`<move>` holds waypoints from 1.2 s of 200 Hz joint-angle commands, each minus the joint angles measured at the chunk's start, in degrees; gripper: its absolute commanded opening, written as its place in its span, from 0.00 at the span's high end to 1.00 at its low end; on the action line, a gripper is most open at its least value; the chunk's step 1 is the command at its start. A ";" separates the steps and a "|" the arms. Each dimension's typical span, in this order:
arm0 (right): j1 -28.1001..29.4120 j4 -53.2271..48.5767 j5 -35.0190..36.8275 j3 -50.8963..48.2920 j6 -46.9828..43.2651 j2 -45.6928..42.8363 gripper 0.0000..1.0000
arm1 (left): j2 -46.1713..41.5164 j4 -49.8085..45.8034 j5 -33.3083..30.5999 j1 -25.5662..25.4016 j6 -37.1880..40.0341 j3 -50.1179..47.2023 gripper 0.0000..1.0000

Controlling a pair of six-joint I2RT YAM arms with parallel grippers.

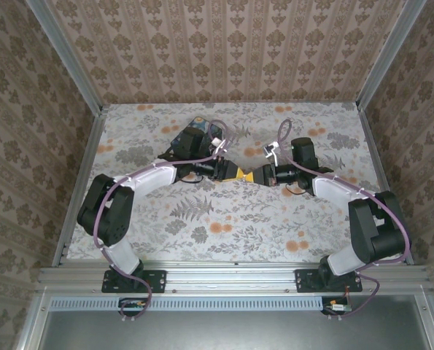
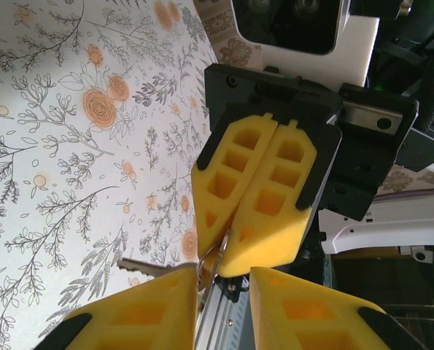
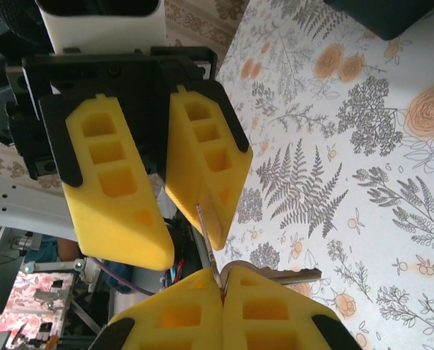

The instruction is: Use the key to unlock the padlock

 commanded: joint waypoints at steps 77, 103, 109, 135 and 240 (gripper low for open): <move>0.85 -4.60 -0.68 2.51 -3.03 1.11 0.95 | 1.07 -0.51 1.95 -0.63 2.63 1.95 1.00; -0.50 -9.50 0.55 3.18 -6.47 0.72 0.65 | 0.59 -0.54 2.08 -0.63 2.81 1.82 1.00; -1.20 -10.42 1.16 3.13 -7.22 0.23 0.59 | 0.46 -0.74 2.12 -0.63 2.90 1.82 1.00; -3.50 -10.25 2.29 2.95 -7.83 -1.66 0.47 | -0.28 -2.75 2.63 -0.80 4.18 2.17 1.00; 1.00 6.70 -3.30 1.94 0.62 -0.01 0.45 | 0.23 -0.59 4.07 -1.86 2.64 2.85 1.00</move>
